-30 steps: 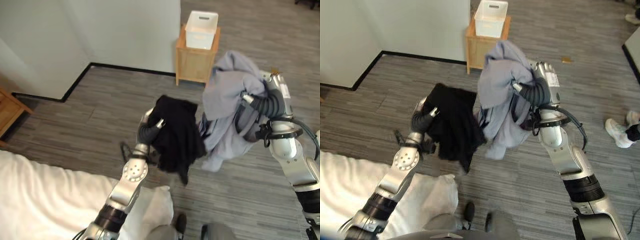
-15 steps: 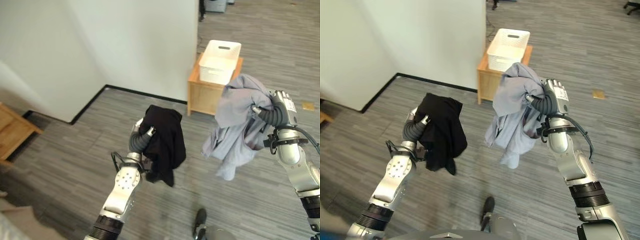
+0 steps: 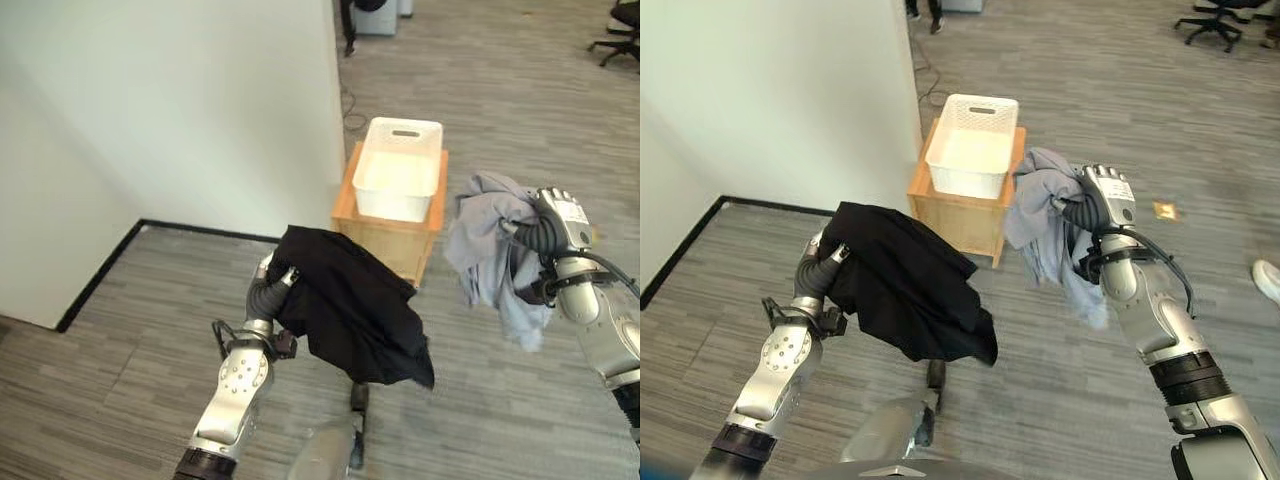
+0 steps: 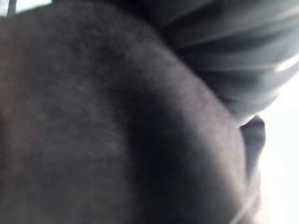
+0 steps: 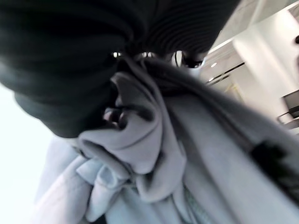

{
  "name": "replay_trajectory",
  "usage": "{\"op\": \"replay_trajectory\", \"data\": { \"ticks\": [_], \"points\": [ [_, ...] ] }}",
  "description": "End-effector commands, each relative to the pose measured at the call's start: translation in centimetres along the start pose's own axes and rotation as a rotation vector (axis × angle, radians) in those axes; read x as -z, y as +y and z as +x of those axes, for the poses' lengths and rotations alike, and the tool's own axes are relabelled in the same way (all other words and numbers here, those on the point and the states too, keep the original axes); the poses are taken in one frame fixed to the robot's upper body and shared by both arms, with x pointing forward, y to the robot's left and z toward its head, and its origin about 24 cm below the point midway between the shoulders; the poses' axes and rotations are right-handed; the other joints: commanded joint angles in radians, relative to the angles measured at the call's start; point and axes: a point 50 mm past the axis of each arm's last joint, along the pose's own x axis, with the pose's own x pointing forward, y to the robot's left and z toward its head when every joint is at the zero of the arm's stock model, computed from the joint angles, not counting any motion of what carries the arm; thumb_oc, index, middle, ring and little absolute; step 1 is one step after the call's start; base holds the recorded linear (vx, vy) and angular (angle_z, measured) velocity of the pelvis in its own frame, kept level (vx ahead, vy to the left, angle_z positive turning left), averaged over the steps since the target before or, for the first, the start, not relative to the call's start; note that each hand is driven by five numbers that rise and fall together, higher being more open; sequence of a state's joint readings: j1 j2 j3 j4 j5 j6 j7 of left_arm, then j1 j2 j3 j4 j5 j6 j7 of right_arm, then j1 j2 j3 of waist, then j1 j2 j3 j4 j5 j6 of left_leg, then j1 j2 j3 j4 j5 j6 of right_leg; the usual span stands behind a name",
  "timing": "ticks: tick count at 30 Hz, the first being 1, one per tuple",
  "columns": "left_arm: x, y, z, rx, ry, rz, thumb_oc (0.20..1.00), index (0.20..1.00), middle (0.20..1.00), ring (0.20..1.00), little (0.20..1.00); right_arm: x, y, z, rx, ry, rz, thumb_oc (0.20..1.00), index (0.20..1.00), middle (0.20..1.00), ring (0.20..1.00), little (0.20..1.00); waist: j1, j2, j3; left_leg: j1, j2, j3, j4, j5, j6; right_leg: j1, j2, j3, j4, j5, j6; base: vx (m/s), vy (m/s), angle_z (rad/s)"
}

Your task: Pick up bed clothes into laundry basket.

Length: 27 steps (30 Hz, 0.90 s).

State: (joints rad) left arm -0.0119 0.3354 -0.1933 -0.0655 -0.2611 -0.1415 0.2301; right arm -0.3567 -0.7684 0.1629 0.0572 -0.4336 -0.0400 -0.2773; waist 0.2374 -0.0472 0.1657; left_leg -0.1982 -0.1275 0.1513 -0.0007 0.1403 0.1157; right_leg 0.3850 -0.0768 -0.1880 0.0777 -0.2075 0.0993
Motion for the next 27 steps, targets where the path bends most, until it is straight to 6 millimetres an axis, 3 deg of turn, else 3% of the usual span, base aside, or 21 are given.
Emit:
{"op": "replay_trajectory", "data": {
  "ticks": [1,2,3,4,6,7,8,9,11,13,21,27],
  "points": [
    [-3.6,-1.1,1.6,0.05,-0.185,-0.018,0.2,0.2,0.2,0.2,0.2,-1.1,-5.5,3.4,0.211,-0.081,-0.1,0.2,0.2,0.2,0.2,0.2,0.067,0.013,-0.079,0.119,0.056,-0.034,-0.081,-0.03,-0.07,-0.179,-0.017,-0.036,0.153,0.227,0.065,0.29,0.103,0.24],
    [-3.7,-1.1,2.0,0.052,-0.19,-0.003,0.2,0.2,0.2,0.2,0.2,-1.0,-6.1,3.7,0.221,-0.079,-0.117,0.2,0.2,0.2,0.2,0.2,0.041,0.024,-0.069,0.153,0.059,-0.05,-0.087,-0.042,-0.06,-0.251,-0.027,-0.023,0.282,0.284,0.089,0.25,0.118,0.58],
    [-4.0,-1.3,2.4,0.057,-0.204,0.014,0.2,0.2,0.2,0.2,0.2,-1.3,-6.8,4.3,0.24,-0.09,-0.138,0.2,0.2,0.2,0.2,0.2,0.02,0.047,-0.061,0.172,0.08,-0.065,-0.087,-0.048,-0.056,-0.327,-0.02,-0.005,0.373,0.31,0.091,0.2,0.076,0.78],
    [-4.2,-1.4,2.6,0.057,-0.218,0.017,0.2,0.2,0.2,0.2,0.2,-1.5,-7.4,4.6,0.259,-0.098,-0.147,0.2,0.2,0.2,0.2,0.2,0.006,0.058,-0.055,0.187,0.09,-0.078,-0.087,-0.054,-0.058,-0.37,-0.03,-0.004,0.403,0.3,0.088,0.16,0.0,1.09],
    [-4.8,-1.5,2.9,0.065,-0.243,0.012,0.2,0.2,0.2,0.2,0.2,-1.3,-8.7,5.2,0.292,-0.087,-0.162,0.2,0.2,0.2,0.2,0.2,-0.01,0.067,-0.04,0.204,0.102,-0.108,-0.087,-0.07,-0.074,-0.421,-0.075,-0.022,0.325,0.266,0.067,0.24,-0.173,0.91],
    [-5.1,-1.9,3.0,0.094,-0.26,0.017,0.2,0.2,0.2,0.2,0.2,-0.6,-10.0,5.2,0.319,-0.058,-0.193,0.2,0.2,0.2,0.2,0.2,-0.035,0.052,-0.033,0.217,0.103,-0.154,-0.087,-0.09,-0.096,-0.44,-0.067,0.005,0.124,0.226,0.037,0.25,-0.244,0.63],
    [-5.1,-1.9,3.1,0.096,-0.261,0.018,0.2,0.2,0.2,0.2,0.2,-0.5,-10.1,5.2,0.319,-0.056,-0.193,0.2,0.2,0.2,0.2,0.2,-0.039,0.054,-0.033,0.22,0.107,-0.16,-0.087,-0.095,-0.098,-0.425,-0.062,-0.003,0.104,0.23,0.035,0.32,-0.331,0.86],
    [-5.3,-2.3,3.4,0.137,-0.271,0.031,0.2,0.2,0.2,0.2,0.2,0.6,-11.6,4.9,0.336,-0.017,-0.278,0.2,0.2,0.2,0.2,0.2,-0.064,0.032,-0.041,0.232,0.104,-0.195,-0.087,-0.124,-0.107,-0.418,-0.052,0.062,-0.025,0.241,0.042,0.21,-0.221,1.12],
    [-4.7,-2.2,3.1,0.131,-0.242,0.027,0.2,0.2,0.2,0.2,0.2,1.0,-11.3,5.1,0.332,0.004,-0.27,0.2,0.2,0.2,0.2,0.2,-0.049,0.015,-0.056,0.241,0.11,-0.187,-0.087,-0.134,-0.111,-0.374,-0.072,0.052,-0.073,0.295,0.051,0.2,-0.211,1.36],
    [-3.9,-2.2,2.7,0.135,-0.211,0.023,0.2,0.2,0.2,0.2,0.2,1.9,-10.9,5.7,0.283,0.048,-0.281,0.2,0.2,0.2,0.2,0.2,-0.03,0.004,-0.083,0.25,0.122,-0.175,-0.087,-0.14,-0.125,-0.33,-0.071,0.019,-0.133,0.312,0.046,0.22,-0.139,0.36],
    [-3.1,-2.0,2.1,0.135,-0.174,-0.008,0.2,0.2,0.2,0.2,0.2,3.5,-10.3,6.2,0.235,0.12,-0.3,0.2,0.2,0.2,0.2,0.2,-0.015,0.009,-0.082,0.237,0.153,-0.21,-0.087,-0.13,-0.164,-0.297,-0.059,-0.042,-0.165,0.287,0.039,0.08,-0.074,-0.06],
    [-2.4,-1.8,1.7,0.116,-0.136,-0.036,0.2,0.2,0.2,0.2,0.2,5.8,-6.9,4.2,0.132,0.213,-0.281,0.2,0.2,0.2,0.2,0.2,-0.006,0.018,-0.071,0.217,0.166,-0.237,-0.087,-0.118,-0.181,-0.291,-0.051,-0.074,-0.165,0.268,0.031,0.04,-0.046,0.18]
  ]
}}
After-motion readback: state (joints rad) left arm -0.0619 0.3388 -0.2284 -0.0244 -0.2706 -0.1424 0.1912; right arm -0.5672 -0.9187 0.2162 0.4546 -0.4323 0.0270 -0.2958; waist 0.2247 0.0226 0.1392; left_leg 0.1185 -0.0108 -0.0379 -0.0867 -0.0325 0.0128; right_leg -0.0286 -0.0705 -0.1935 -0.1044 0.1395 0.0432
